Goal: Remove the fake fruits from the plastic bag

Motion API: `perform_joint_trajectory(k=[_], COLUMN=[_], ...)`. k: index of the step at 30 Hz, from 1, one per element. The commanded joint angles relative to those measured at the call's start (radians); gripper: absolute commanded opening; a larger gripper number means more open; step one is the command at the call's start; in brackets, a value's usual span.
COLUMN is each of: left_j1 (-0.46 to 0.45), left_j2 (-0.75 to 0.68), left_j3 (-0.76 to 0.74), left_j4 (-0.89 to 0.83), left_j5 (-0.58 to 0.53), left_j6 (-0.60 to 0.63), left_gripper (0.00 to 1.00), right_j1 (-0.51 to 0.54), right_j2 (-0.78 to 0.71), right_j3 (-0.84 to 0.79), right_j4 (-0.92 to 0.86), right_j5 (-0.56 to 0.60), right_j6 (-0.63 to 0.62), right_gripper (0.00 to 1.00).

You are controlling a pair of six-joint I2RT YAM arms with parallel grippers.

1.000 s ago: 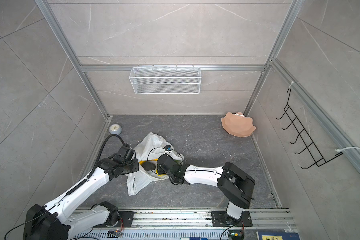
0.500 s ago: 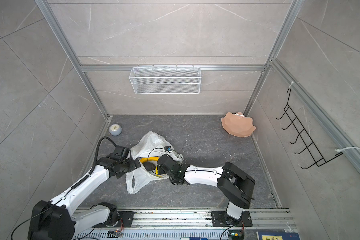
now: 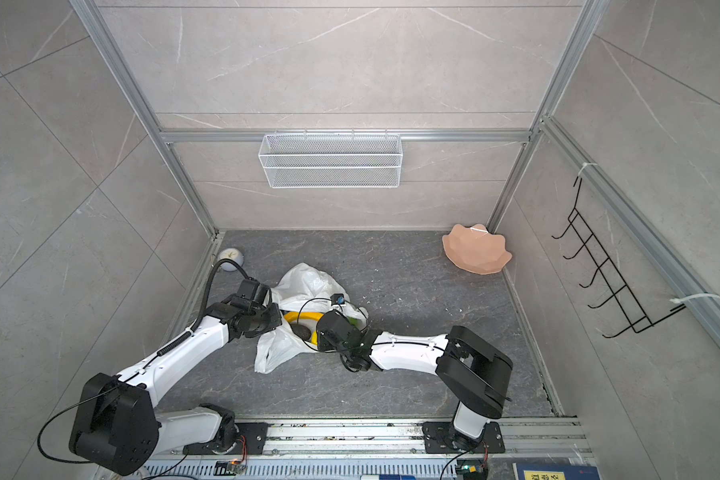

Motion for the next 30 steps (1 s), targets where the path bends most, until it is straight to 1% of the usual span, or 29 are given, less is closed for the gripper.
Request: perform_joint_trajectory(k=[1,4,5,8,11,15,18,20,25,30], left_j1=[-0.062,-0.163,-0.174,-0.173,-0.164,-0.091,-0.023,0.002,0.004,0.002], left_j2=[-0.073,-0.223,-0.282,-0.405,-0.462,-0.476,-0.423,-0.373,-0.333,-0.306], left_j3=[0.037,-0.014,-0.050,-0.146,-0.214,-0.281,-0.287,-0.268,-0.214,-0.131], left_j4=[0.011,0.015,0.017,-0.031,-0.107,-0.123,-0.099,-0.104,-0.041,0.024], left_j5=[-0.071,-0.245,-0.278,-0.314,-0.314,-0.212,-0.122,-0.091,-0.035,0.033], left_j6=[0.081,0.109,0.098,0.017,-0.084,-0.128,-0.094,-0.083,-0.024,0.011], left_gripper=[0.00,0.00,0.00,0.00,0.00,0.00,0.00,0.00,0.00,0.00], right_j1=[0.004,0.005,0.004,0.004,0.004,0.004,0.004,0.004,-0.003,-0.075], right_j2=[-0.037,-0.051,-0.055,-0.050,-0.023,0.015,0.022,0.021,0.000,0.057], right_j3=[-0.022,-0.023,-0.021,-0.005,0.025,0.062,0.074,0.085,0.111,0.217], right_j4=[0.004,-0.006,-0.013,-0.031,-0.048,-0.057,-0.064,-0.078,-0.110,-0.172], right_j5=[0.011,0.018,0.020,0.023,0.020,0.003,0.002,0.002,0.015,-0.014], right_j6=[0.013,0.013,0.012,0.011,0.011,0.012,0.013,0.011,-0.035,-0.127], right_gripper=[0.48,0.48,0.48,0.48,0.49,0.48,0.49,0.49,0.50,0.51])
